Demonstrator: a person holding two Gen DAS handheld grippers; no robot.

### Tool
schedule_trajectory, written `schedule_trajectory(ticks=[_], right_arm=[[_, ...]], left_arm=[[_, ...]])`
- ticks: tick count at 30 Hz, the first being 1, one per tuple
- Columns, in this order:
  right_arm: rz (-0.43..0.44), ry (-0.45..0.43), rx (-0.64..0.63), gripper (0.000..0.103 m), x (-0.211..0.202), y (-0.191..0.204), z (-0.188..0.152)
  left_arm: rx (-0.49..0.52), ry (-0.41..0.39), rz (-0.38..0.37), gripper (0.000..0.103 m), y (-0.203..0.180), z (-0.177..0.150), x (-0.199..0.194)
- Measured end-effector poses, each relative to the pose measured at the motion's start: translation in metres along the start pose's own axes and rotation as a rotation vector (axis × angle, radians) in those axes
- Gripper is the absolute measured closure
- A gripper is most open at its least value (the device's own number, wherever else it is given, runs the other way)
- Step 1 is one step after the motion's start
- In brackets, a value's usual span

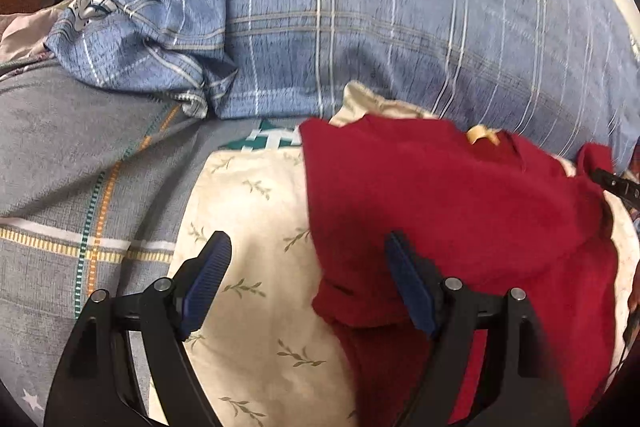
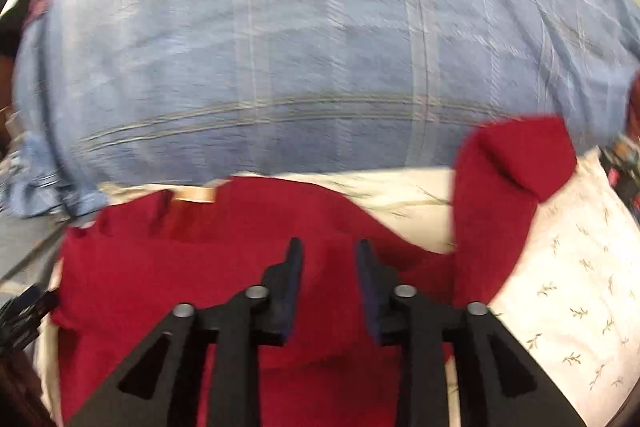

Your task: Fold small clothes

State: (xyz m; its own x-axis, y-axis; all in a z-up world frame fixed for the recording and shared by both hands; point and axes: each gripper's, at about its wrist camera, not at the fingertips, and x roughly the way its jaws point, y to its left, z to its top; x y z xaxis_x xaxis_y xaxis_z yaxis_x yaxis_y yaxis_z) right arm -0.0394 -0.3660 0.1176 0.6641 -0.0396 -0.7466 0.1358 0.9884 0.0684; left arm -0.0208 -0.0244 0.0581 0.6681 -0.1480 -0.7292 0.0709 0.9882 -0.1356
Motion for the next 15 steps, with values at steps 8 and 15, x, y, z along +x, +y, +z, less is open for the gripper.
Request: schedule_trajectory(ticks=[8, 15], right_arm=[[0.279, 0.140, -0.207, 0.070, 0.036, 0.124, -0.019], [0.206, 0.160, -0.362, 0.068, 0.048, 0.181, -0.048]], left_arm=[[0.033, 0.035, -0.004, 0.024, -0.009, -0.003, 0.011], [0.002, 0.072, 0.004, 0.023, -0.004, -0.004, 0.021]])
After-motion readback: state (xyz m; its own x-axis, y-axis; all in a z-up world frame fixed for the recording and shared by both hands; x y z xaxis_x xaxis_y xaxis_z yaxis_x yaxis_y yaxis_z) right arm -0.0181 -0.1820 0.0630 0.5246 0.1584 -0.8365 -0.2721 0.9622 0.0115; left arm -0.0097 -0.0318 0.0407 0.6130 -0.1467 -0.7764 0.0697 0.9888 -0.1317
